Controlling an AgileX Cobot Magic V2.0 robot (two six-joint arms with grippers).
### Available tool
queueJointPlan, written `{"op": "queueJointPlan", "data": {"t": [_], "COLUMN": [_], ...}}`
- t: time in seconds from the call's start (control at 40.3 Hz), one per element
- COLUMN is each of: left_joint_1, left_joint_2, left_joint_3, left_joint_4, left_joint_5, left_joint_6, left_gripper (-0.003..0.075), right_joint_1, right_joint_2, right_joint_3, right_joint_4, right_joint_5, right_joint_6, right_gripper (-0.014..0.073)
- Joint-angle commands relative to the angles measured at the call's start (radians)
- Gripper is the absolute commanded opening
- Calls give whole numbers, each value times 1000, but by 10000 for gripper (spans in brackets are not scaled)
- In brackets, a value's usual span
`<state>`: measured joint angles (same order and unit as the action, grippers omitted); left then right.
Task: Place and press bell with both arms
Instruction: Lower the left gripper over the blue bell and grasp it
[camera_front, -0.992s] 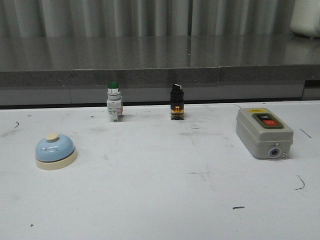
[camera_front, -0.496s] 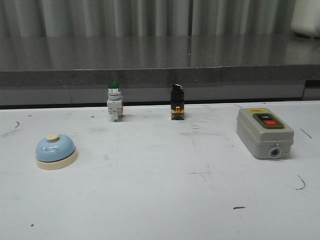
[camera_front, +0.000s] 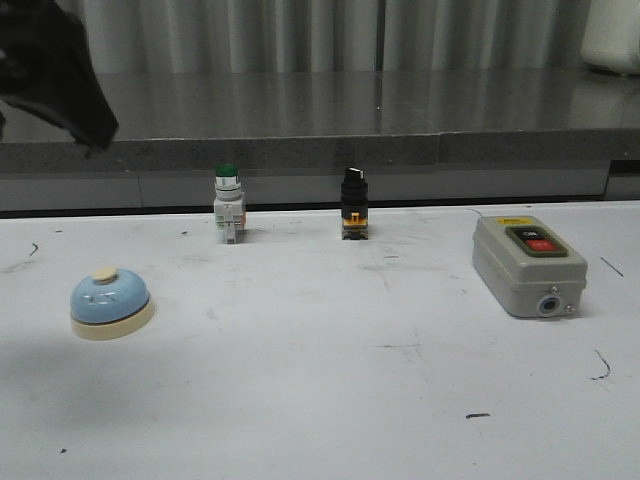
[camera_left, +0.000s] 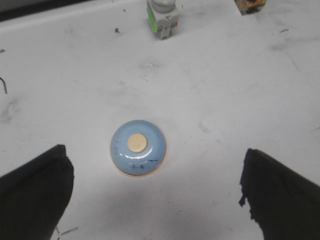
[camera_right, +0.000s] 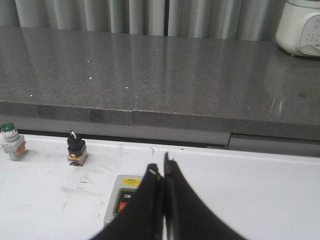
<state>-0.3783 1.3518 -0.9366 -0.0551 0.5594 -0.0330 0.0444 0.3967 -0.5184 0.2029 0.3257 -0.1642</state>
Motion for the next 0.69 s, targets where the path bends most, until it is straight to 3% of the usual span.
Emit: {"op": "queueJointPlan", "data": {"t": [0.0, 0.298, 0.669], "left_joint_1": [-11, -9, 25], "left_joint_2": [81, 347, 507], "left_joint_3": [-82, -230, -338], "left_joint_4": [5, 61, 65], "left_joint_5": [8, 66, 148], "left_joint_6": [1, -4, -28], "left_gripper": [637, 637, 637], "right_joint_1": [-6, -6, -6], "right_joint_2": [15, 15, 15], "right_joint_3": [-35, -35, -35], "right_joint_4": [4, 4, 4], "right_joint_5": [-74, -74, -74], "right_joint_6": [-3, -3, -3], "right_gripper": [-59, -59, -59]}}
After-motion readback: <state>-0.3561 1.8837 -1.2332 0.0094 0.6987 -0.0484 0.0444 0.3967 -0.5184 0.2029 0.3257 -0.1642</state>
